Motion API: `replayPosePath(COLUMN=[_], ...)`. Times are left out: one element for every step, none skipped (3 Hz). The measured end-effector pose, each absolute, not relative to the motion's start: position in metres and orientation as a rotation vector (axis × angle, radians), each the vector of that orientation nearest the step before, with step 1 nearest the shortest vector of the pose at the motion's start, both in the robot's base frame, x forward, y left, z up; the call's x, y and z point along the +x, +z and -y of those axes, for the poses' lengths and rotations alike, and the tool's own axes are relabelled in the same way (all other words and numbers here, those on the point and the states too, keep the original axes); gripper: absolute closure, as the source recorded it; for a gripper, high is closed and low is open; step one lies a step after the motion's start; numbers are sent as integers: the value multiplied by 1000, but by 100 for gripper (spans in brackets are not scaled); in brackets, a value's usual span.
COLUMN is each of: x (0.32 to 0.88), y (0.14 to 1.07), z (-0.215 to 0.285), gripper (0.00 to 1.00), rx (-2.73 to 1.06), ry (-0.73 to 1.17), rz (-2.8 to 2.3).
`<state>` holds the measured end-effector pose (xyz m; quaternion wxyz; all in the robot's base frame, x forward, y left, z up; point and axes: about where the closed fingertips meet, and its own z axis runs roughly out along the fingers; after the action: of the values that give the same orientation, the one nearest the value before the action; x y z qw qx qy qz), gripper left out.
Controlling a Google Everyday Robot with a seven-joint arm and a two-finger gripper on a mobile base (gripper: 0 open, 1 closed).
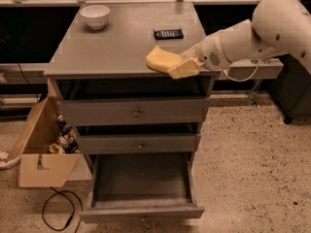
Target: Place sponge into bottom drawer
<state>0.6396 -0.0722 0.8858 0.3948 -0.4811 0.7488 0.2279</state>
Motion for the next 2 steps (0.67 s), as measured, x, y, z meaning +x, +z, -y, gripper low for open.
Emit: replayPosePath(x=[640, 618], y=[886, 853], z=[72, 69], gripper=[100, 100], rx=[-1220, -1205], ry=[578, 638], rz=[-1899, -1914])
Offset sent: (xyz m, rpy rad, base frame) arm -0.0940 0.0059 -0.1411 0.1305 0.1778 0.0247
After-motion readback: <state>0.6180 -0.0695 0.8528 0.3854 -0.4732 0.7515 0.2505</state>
